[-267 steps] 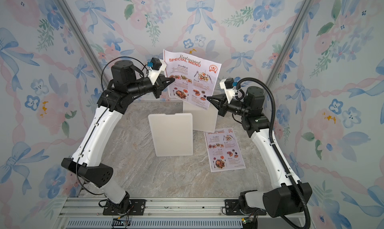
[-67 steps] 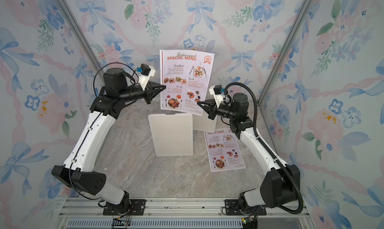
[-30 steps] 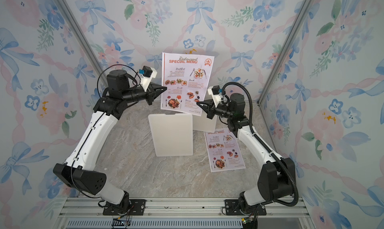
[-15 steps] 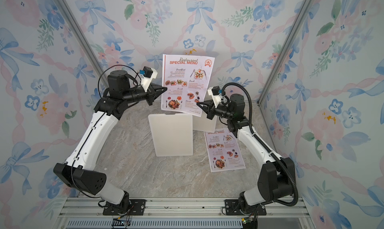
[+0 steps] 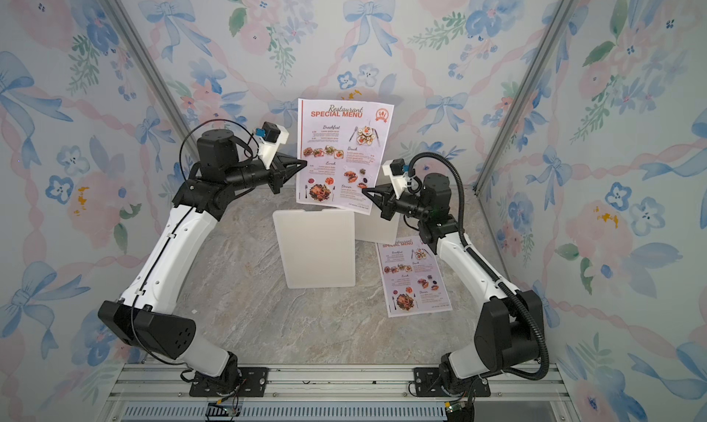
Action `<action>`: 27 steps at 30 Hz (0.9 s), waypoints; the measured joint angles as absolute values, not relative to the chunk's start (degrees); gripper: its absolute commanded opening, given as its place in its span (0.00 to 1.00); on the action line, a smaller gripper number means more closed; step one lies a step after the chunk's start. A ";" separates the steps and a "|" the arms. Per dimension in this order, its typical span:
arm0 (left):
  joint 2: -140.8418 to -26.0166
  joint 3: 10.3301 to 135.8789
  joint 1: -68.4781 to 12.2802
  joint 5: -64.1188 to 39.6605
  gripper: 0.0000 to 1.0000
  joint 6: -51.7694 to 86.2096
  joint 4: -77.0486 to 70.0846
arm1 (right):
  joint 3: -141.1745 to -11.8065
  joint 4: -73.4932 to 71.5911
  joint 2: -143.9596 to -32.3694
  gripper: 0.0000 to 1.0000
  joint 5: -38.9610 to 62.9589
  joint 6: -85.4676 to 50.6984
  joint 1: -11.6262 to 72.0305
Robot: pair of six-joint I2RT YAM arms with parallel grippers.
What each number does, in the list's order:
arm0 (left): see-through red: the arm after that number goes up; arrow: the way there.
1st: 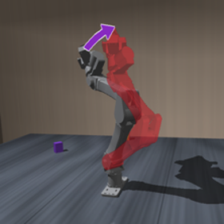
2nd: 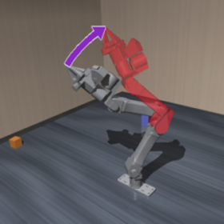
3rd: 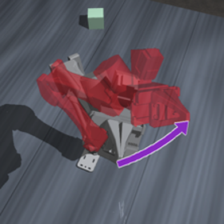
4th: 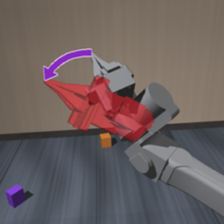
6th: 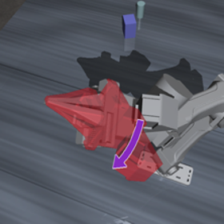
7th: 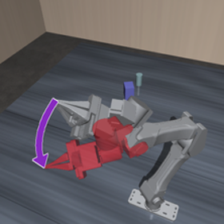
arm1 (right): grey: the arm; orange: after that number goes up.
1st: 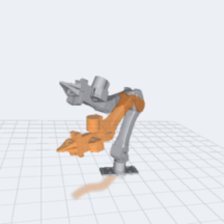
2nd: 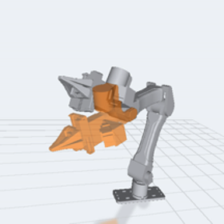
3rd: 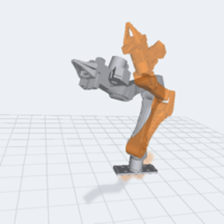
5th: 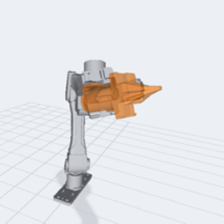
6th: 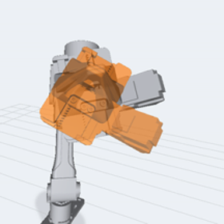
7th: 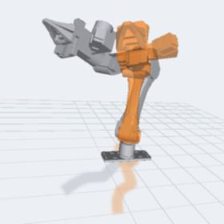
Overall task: Insert the menus into the narrow rack
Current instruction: Insert the menu into the narrow rack.
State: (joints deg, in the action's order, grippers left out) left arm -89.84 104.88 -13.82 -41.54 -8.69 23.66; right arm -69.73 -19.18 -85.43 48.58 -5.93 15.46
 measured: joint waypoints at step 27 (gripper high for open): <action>-88.97 104.73 -13.26 -42.65 0.00 -7.22 23.64 | -68.82 -20.49 -84.25 0.00 48.82 -7.46 15.81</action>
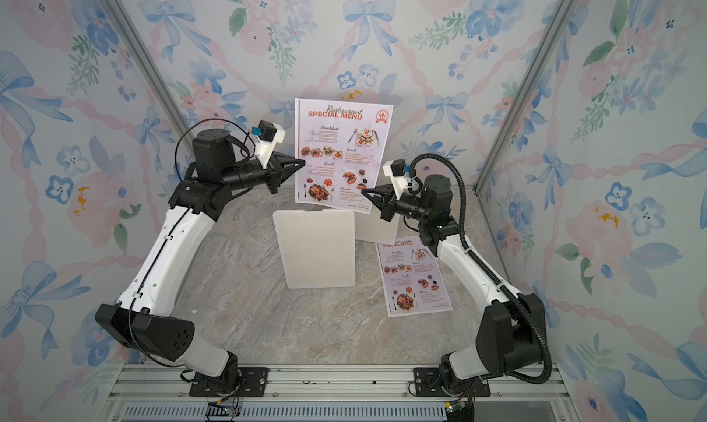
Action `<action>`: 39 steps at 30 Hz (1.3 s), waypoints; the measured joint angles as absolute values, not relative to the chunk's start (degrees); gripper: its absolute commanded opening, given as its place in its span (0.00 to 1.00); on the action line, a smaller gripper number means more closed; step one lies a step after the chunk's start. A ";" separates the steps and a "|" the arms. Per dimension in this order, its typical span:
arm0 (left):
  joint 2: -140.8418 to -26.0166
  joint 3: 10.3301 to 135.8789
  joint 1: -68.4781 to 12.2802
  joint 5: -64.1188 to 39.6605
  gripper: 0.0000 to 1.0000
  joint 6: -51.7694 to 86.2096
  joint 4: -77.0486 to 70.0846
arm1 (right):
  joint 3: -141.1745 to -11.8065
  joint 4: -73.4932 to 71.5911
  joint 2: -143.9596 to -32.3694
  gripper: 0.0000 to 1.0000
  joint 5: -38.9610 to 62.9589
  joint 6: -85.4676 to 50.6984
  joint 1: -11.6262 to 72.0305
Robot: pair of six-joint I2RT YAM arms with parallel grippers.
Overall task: Insert the menus into the narrow rack
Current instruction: Insert the menu into the narrow rack.
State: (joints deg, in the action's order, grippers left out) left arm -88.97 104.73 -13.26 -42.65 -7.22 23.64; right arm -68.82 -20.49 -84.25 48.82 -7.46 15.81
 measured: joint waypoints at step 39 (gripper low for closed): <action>-86.19 100.42 -11.94 -42.37 0.00 -7.29 22.74 | -68.84 -19.94 -84.36 0.02 48.80 -7.27 17.04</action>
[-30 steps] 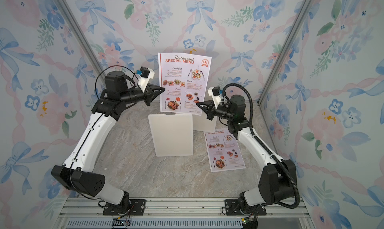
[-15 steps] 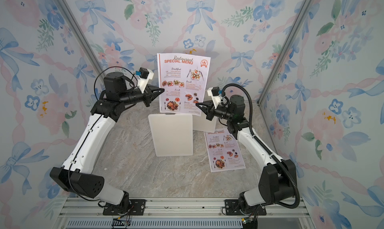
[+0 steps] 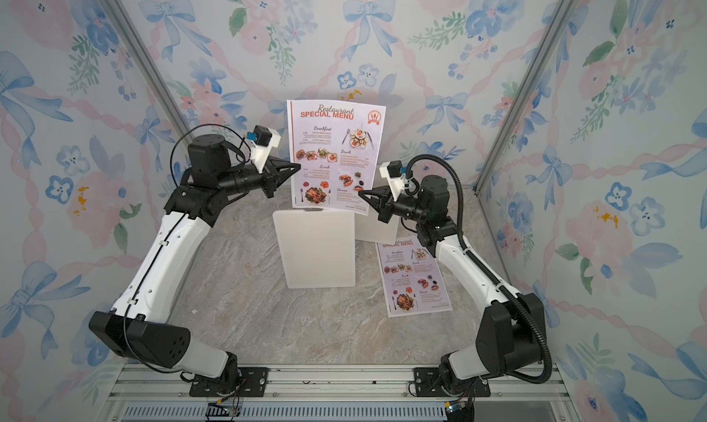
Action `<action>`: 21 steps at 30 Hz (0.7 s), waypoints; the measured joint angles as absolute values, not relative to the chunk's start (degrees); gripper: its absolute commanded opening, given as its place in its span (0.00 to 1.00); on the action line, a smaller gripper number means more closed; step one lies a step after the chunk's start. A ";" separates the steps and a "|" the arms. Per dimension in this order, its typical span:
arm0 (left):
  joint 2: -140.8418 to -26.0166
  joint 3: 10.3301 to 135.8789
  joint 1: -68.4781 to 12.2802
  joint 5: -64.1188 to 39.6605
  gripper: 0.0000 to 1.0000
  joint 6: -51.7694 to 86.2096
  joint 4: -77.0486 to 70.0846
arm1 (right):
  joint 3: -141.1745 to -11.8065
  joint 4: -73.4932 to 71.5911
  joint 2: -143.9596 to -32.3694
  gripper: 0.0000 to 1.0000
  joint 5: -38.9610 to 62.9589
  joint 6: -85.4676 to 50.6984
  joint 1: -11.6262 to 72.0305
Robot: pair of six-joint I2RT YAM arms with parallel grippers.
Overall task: Insert the menus into the narrow rack
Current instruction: Insert the menu into the narrow rack.
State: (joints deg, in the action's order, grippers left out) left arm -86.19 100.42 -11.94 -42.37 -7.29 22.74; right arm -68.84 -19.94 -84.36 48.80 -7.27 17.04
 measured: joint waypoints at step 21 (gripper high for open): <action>-85.19 98.63 -10.83 -42.30 0.00 -7.49 22.35 | -69.93 -18.79 -85.25 0.05 48.82 -7.25 17.85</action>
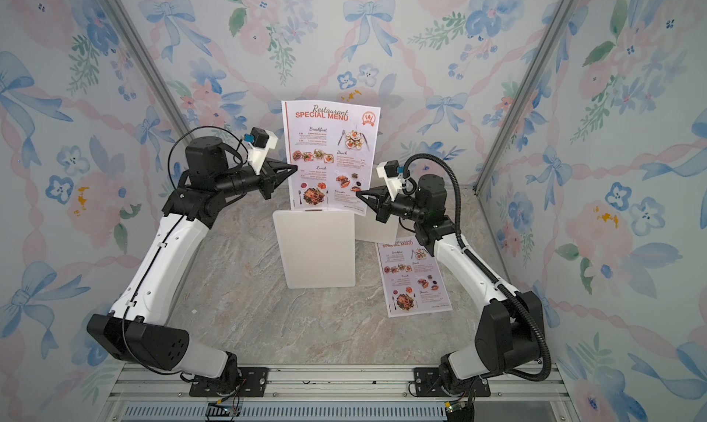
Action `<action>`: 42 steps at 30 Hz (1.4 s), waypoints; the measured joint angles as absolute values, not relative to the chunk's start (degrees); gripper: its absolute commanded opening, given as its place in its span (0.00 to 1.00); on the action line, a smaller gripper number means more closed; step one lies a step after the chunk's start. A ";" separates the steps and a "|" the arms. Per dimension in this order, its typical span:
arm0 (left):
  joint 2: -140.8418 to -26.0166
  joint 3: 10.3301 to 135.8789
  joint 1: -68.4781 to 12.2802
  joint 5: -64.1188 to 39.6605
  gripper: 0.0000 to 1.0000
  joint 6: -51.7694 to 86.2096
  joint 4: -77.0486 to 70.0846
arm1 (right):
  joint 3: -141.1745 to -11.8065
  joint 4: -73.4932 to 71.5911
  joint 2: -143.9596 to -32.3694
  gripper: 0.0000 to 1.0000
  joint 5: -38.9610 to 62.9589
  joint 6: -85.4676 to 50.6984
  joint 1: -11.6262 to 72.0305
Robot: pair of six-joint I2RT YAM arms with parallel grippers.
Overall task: Insert the menus into the narrow rack
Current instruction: Insert the menu into the narrow rack.
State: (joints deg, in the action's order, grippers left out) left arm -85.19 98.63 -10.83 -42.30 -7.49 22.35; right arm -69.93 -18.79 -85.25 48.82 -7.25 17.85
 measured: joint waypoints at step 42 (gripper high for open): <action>-85.54 99.53 -10.35 -43.29 0.00 -7.22 22.28 | -70.24 -16.78 -85.43 0.13 48.86 -7.18 17.82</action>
State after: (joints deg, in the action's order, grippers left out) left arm -85.54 99.53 -10.35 -43.29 -7.22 22.28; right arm -70.24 -16.78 -85.43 48.86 -7.18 17.82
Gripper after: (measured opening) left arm 0.049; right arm 0.123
